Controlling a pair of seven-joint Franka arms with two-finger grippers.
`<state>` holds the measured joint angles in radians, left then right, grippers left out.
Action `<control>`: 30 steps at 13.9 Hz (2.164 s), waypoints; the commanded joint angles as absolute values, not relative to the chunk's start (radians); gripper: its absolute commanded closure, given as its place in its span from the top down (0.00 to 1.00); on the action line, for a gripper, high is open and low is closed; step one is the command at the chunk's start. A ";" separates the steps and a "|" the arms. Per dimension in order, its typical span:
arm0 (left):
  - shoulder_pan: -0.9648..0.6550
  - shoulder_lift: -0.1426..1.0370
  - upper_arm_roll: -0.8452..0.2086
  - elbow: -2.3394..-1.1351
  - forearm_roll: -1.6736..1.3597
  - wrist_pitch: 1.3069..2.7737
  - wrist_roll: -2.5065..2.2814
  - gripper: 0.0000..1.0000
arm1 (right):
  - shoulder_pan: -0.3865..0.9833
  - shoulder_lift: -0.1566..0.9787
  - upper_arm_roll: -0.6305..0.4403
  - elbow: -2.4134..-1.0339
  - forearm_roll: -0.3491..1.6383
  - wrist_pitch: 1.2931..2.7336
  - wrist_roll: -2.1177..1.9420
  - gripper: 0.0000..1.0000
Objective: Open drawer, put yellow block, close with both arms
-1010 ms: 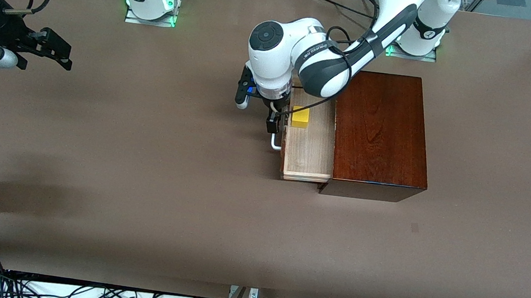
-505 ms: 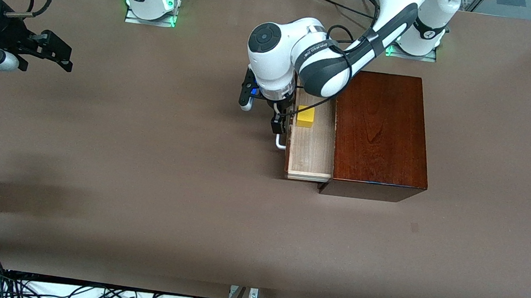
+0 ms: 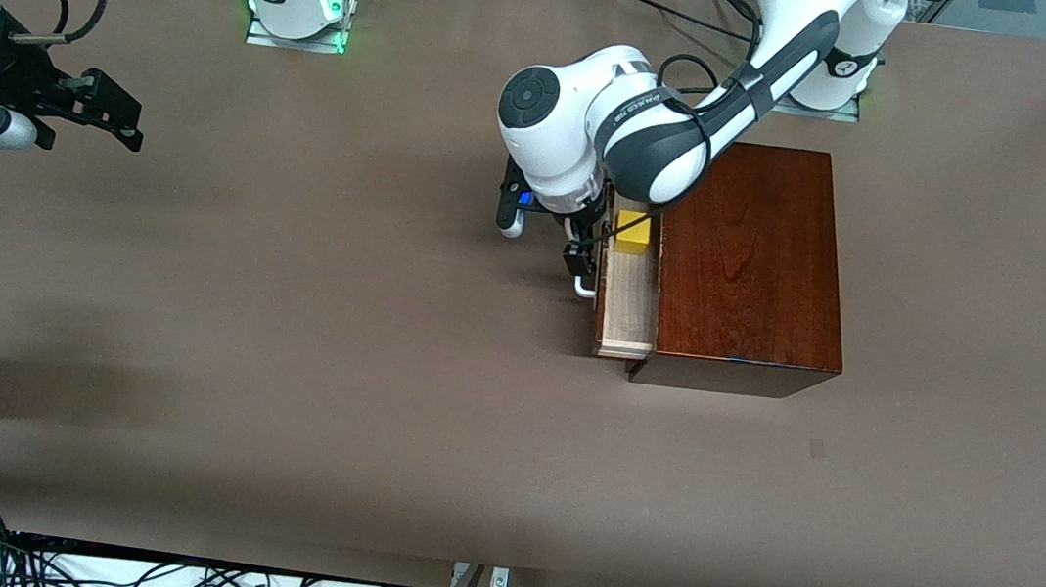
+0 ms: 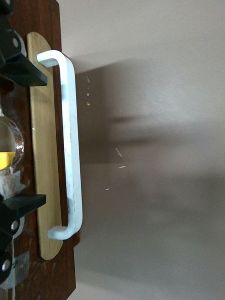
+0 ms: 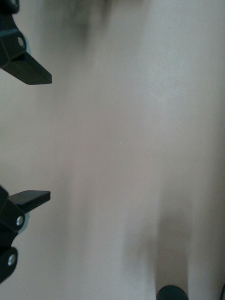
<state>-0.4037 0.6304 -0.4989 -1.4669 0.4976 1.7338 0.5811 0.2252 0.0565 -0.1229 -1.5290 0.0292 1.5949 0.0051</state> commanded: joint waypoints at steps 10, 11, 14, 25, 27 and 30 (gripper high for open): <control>-0.330 0.592 -0.494 -1.485 0.568 1.565 0.601 1.00 | 0.219 0.078 -0.115 -1.519 0.043 1.629 0.015 1.00; -0.330 0.592 -0.494 -1.489 0.568 1.553 0.601 1.00 | 0.221 0.078 -0.115 -1.519 0.043 1.640 0.021 1.00; -0.316 0.592 -0.495 -1.488 0.568 1.555 0.597 1.00 | 0.222 0.080 -0.115 -1.520 0.043 1.638 0.023 1.00; -0.244 0.430 -0.546 -1.296 0.341 1.600 0.052 1.00 | 0.218 0.084 -0.115 -1.520 0.043 1.632 0.020 1.00; -0.191 0.382 -0.548 -1.278 0.310 1.553 0.012 1.00 | 0.216 0.084 -0.115 -1.520 0.043 1.637 0.012 1.00; -0.097 0.357 -0.546 -1.203 0.242 1.409 -0.009 1.00 | 0.216 0.084 -0.115 -1.520 0.043 1.637 0.012 1.00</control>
<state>-0.1567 0.3621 -0.5357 -1.2494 0.2854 1.4885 0.0145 0.2252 0.0833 -0.1204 -1.5292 0.0295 1.6388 0.0055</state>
